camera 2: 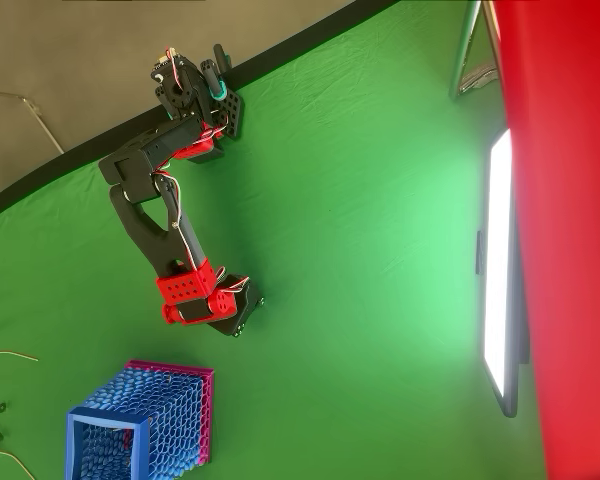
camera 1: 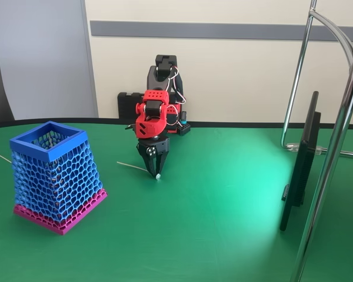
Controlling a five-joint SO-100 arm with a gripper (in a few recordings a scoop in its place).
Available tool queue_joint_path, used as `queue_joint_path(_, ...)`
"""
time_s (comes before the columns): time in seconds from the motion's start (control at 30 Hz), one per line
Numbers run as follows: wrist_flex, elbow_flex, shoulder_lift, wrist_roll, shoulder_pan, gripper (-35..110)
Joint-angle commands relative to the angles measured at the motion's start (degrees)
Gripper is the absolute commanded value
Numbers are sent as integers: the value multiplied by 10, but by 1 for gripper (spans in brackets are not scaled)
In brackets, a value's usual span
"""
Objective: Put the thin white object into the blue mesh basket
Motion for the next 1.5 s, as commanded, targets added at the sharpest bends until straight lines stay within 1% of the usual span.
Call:
queue_joint_path(0.0, 4, -20, 2, -4, 0, 6)
queue_joint_path(0.2, 4, -23, 28, -28, 4, 5)
queue_joint_path(0.43, 11, -62, 91, -83, 16, 4)
queue_joint_path(0.63, 37, -142, 122, -159, 7, 4)
queue_joint_path(0.9, 42, -247, 146, -265, 7, 4)
queue_joint_path(0.97, 40, -284, 147, -287, 14, 5)
queue_joint_path(1.13, -3, -345, 150, -333, 31, 4)
queue_joint_path(1.3, -44, -399, 134, -335, 58, 3)
queue_joint_path(1.47, -95, -430, 99, -279, 91, 4)
